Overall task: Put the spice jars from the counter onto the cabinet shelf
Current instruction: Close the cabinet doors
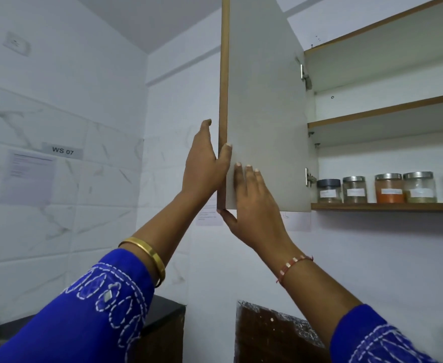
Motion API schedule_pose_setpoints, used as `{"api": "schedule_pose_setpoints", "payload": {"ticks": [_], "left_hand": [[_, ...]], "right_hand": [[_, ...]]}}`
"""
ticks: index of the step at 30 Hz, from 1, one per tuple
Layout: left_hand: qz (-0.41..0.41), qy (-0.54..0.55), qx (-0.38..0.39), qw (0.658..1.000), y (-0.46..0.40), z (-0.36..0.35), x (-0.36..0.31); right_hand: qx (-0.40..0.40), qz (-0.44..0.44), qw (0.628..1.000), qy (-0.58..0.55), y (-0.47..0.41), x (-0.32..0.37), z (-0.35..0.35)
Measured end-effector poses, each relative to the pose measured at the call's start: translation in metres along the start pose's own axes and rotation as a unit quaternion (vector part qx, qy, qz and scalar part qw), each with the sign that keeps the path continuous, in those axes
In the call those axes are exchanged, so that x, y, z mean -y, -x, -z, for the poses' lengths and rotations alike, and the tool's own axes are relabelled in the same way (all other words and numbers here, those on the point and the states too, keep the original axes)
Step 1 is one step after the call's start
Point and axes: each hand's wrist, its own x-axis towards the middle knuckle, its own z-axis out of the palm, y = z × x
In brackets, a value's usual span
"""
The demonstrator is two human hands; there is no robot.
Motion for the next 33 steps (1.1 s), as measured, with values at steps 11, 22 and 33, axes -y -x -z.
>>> {"api": "schedule_pose_setpoints", "payload": {"ticks": [11, 22, 33], "left_hand": [[0.073, 0.24, 0.06, 0.966, -0.011, -0.027, -0.001], [0.059, 0.227, 0.06, 0.97, 0.008, -0.048, -0.054], [0.032, 0.16, 0.048, 0.985, 0.039, -0.112, -0.155]], "right_hand": [[-0.059, -0.084, 0.994, -0.048, -0.002, 0.013, -0.017], [-0.149, -0.081, 0.972, -0.164, 0.021, -0.017, 0.016], [-0.142, -0.142, 0.947, -0.25, 0.064, -0.098, 0.087]]}}
